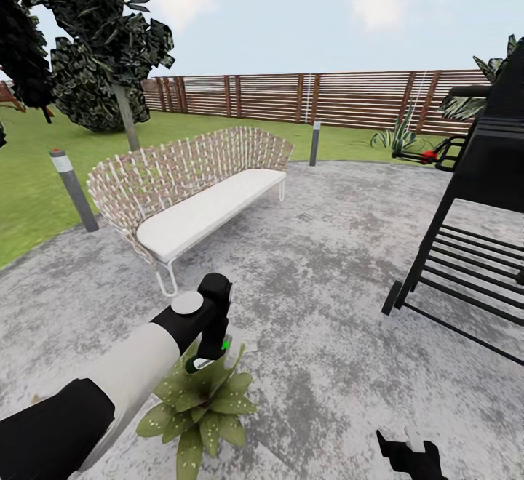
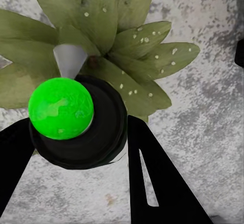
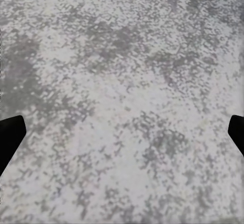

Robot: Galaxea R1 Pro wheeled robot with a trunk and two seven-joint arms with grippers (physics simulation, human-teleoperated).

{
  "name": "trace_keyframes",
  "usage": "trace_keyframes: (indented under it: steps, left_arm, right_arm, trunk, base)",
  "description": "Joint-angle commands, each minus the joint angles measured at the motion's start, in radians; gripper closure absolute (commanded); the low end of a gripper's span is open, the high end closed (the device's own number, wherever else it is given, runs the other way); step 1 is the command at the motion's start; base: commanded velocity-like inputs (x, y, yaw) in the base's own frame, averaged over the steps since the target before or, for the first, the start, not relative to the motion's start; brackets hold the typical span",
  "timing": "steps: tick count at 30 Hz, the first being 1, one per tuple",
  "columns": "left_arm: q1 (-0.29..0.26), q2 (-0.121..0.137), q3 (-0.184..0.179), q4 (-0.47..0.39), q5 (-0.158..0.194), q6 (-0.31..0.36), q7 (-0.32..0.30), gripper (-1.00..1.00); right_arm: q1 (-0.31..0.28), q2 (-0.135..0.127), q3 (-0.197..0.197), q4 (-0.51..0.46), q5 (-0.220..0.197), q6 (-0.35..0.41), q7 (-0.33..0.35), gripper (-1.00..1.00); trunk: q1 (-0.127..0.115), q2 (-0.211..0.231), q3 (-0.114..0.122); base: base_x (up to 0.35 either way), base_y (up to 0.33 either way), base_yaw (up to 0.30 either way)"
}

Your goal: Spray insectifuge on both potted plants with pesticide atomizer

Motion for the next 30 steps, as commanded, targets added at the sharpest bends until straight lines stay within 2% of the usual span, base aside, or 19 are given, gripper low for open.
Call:
trace_keyframes:
  steps: [1, 3, 9, 19, 22, 26, 30]
  left_arm:
    - [0.004, 0.000, -0.002, 0.001, -0.004, 0.011, -0.005, 1.00]
    - [0.017, 0.002, -0.004, 0.002, -0.005, 0.010, -0.005, 1.00]
    - [0.061, 0.029, 0.001, 0.005, -0.004, 0.000, -0.005, 1.00]
    - [0.024, 0.035, 0.008, -0.008, -0.004, 0.008, -0.005, 1.00]
    - [-0.009, 0.059, 0.008, -0.007, -0.004, 0.010, -0.005, 1.00]
    - [-0.002, 0.079, 0.008, 0.001, -0.004, 0.010, -0.005, 1.00]
    - [0.003, 0.122, 0.010, 0.005, -0.001, 0.001, -0.005, 1.00]
  right_arm:
    - [-0.001, 0.001, -0.008, 0.000, 0.006, -0.005, 0.008, -1.00]
    - [-0.001, 0.001, -0.008, 0.000, 0.006, -0.005, 0.008, -1.00]
    - [-0.001, 0.001, -0.008, 0.000, 0.006, -0.005, 0.008, -1.00]
    - [-0.001, 0.001, -0.008, 0.000, 0.006, -0.005, 0.008, -1.00]
    - [-0.001, 0.001, -0.008, 0.000, 0.006, -0.005, 0.008, -1.00]
    - [-0.001, 0.001, -0.008, 0.000, 0.006, -0.005, 0.008, -1.00]
    - [-0.001, 0.001, -0.008, 0.000, 0.006, -0.005, 0.008, -1.00]
  trunk:
    - [0.000, 0.000, -0.001]
    - [0.000, 0.000, -0.001]
    - [0.000, 0.000, -0.001]
    - [0.000, 0.000, -0.001]
    - [0.000, 0.000, -0.001]
    - [0.000, 0.000, -0.001]
    - [0.000, 0.000, -0.001]
  base:
    - [0.000, 0.107, -0.007]
    - [0.000, 0.108, -0.004]
    - [0.000, 0.017, -0.001]
    - [0.000, 0.000, 0.000]
    - [0.000, 0.000, 0.000]
    - [0.000, 0.000, 0.000]
    - [0.000, 0.000, 0.000]
